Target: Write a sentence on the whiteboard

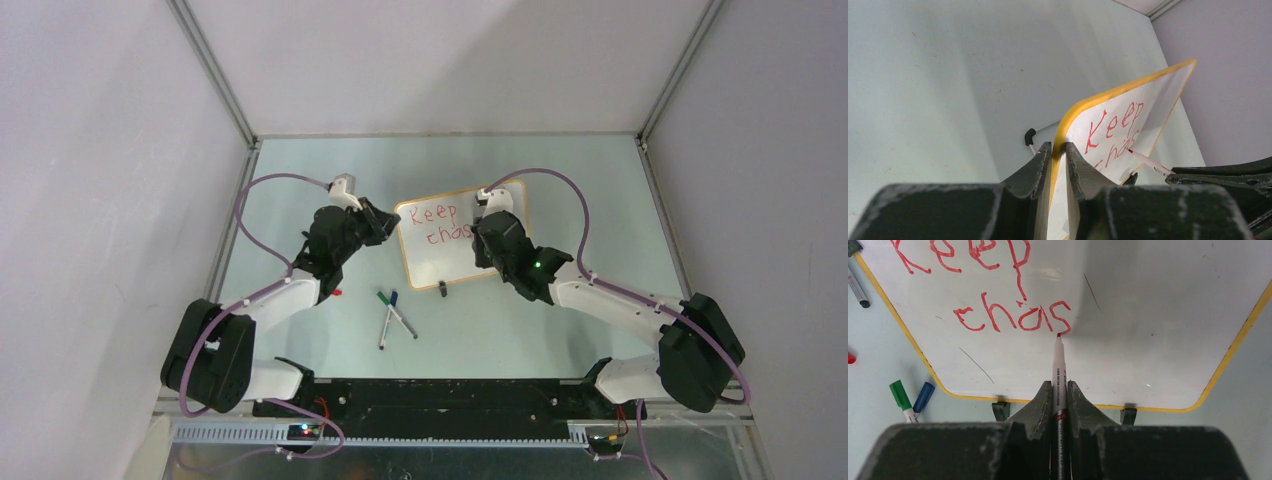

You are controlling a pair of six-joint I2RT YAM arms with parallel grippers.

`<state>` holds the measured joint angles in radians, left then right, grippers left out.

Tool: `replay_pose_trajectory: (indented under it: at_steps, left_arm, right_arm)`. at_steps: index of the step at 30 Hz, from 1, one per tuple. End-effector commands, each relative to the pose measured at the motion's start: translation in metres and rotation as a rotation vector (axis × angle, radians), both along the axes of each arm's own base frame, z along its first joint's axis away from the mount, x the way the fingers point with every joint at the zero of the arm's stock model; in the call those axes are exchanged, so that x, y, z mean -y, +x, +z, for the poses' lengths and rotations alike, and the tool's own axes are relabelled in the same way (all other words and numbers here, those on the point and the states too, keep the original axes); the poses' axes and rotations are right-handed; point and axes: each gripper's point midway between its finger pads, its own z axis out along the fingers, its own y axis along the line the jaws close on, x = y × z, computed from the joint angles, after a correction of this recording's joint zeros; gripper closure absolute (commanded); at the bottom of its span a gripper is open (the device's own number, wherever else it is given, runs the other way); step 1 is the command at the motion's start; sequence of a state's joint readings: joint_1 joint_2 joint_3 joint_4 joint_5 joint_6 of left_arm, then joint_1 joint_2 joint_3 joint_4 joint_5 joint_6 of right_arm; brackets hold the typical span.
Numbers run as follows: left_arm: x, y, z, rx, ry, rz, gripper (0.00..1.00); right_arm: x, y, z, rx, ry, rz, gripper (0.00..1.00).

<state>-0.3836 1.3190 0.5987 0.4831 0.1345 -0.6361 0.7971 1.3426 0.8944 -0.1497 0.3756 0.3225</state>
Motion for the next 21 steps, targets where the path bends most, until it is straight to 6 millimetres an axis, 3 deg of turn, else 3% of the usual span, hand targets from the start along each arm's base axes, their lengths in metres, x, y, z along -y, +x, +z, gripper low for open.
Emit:
replay_pose_trajectory:
  at_steps: [1, 8, 13, 16, 21]
  left_arm:
    - [-0.001, 0.008, 0.031, 0.077, -0.012, 0.013, 0.81]
    - [-0.003, 0.008, 0.031, 0.079, -0.024, 0.030, 0.79]
    - [-0.007, 0.007, 0.034, 0.090, -0.034, 0.054, 0.77]
    - [-0.008, 0.007, 0.034, 0.090, -0.034, 0.057, 0.76]
    - [-0.007, 0.007, 0.033, 0.088, -0.034, 0.053, 0.76]
  right_arm:
    - [-0.013, 0.005, 0.025, 0.064, 0.039, 0.028, 1.00]
    - [-0.014, -0.003, 0.046, 0.128, 0.039, 0.033, 1.00]
    - [-0.004, -0.012, 0.069, 0.217, 0.100, 0.024, 1.00]
    - [0.018, -0.011, 0.085, 0.275, 0.120, -0.052, 1.00]
    - [0.072, 0.005, 0.083, 0.253, 0.117, -0.232, 1.00]
